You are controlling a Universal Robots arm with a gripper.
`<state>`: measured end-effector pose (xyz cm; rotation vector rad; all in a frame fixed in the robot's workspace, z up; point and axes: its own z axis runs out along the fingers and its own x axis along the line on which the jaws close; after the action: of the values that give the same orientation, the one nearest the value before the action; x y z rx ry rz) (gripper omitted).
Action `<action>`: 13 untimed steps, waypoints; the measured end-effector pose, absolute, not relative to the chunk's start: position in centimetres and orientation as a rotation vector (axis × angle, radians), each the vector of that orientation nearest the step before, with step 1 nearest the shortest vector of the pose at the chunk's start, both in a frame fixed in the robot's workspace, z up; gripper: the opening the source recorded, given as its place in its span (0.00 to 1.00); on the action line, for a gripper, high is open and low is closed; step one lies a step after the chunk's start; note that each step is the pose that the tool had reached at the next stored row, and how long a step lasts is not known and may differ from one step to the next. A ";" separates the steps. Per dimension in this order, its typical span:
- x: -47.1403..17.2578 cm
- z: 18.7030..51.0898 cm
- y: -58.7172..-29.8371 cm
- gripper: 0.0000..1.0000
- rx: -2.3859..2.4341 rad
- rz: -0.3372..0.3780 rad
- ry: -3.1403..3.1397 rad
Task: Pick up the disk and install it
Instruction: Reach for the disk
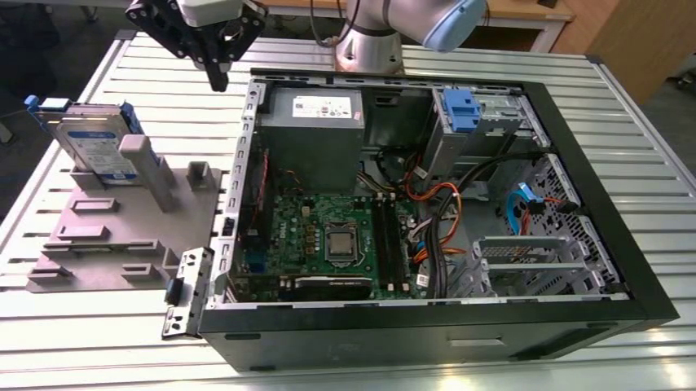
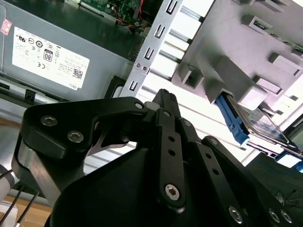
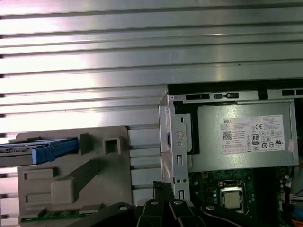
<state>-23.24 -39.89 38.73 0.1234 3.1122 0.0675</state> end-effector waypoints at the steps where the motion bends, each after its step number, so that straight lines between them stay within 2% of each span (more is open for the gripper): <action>1: -23.4 38.7 -39.9 0.11 0.123 0.067 3.112; 13: -24.8 38.7 -39.9 0.11 0.123 0.068 3.112</action>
<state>-24.76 -39.89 38.66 0.1235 3.1122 0.0676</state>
